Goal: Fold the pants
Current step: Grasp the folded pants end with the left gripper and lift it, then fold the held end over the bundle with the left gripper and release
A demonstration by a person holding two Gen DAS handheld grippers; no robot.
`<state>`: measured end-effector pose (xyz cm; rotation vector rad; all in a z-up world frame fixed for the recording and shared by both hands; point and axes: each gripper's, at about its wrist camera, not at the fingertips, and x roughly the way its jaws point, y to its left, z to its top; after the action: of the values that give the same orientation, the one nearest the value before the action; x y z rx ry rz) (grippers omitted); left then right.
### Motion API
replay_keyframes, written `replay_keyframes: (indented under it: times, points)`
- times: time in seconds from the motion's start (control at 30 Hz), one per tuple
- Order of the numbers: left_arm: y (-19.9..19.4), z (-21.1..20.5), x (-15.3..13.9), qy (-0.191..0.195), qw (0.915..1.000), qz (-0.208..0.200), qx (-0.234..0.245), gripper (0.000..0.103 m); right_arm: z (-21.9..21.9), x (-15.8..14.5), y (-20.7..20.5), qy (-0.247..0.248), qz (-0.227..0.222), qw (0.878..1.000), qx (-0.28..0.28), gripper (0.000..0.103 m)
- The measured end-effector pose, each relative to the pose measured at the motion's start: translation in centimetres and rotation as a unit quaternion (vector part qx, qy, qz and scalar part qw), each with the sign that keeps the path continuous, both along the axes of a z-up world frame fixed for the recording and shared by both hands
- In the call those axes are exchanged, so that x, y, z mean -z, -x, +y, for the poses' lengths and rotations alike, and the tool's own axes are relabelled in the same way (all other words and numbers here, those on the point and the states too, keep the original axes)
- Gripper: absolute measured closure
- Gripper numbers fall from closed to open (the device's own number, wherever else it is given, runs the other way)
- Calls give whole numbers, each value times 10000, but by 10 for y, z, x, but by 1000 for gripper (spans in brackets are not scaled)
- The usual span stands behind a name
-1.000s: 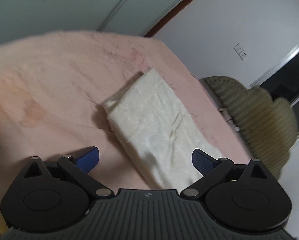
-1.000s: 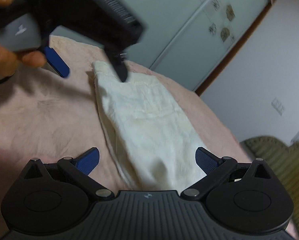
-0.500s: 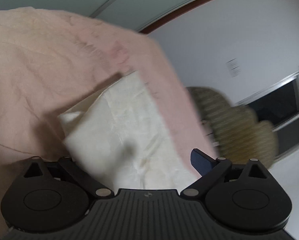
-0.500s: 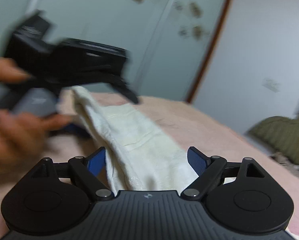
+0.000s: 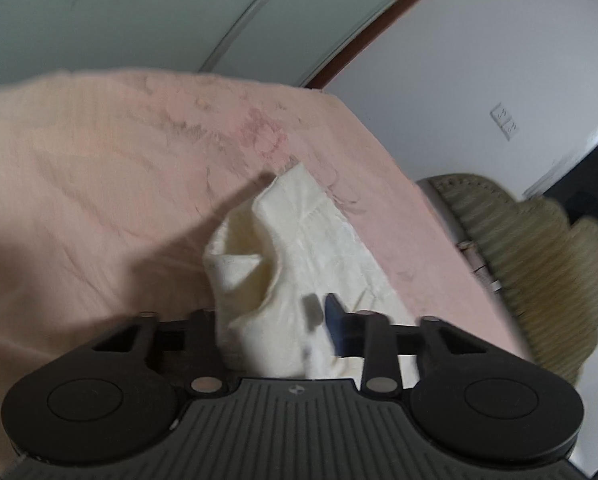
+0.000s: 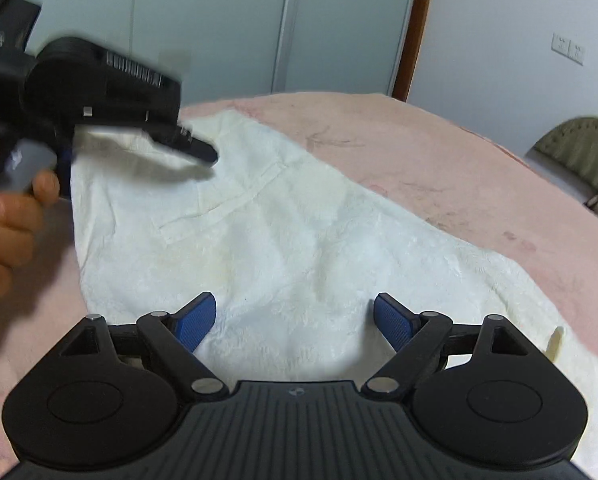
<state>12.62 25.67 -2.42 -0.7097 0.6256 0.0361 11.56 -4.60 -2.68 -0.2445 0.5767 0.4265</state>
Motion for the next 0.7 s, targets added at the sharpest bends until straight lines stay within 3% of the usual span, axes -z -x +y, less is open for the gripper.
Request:
replay_keyframes:
  times: [0.03,0.17,0.3,0.5,0.7]
  points:
    - [4,-3,-4,-265,9996,-52,11,88,-4,-3,-1,-93,34,10000,-4,17]
    - [21,-22,-24,-919,9940,-569,143,90,-21,-17,-3,-426,-136,9988,185,17]
    - [46,-58,-53,-1629,9781,-1220,445,91,-37,-31,-3,-505,-292,9979,297,17]
    - [81,-125,-79,-1906,9539,-1990,1194,91,-57,-52,8,-650,-857,9926,555,17]
    - [93,-191,-86,-1881,9346,-2310,1945,90,-94,-67,29,-843,-1298,9867,497,17]
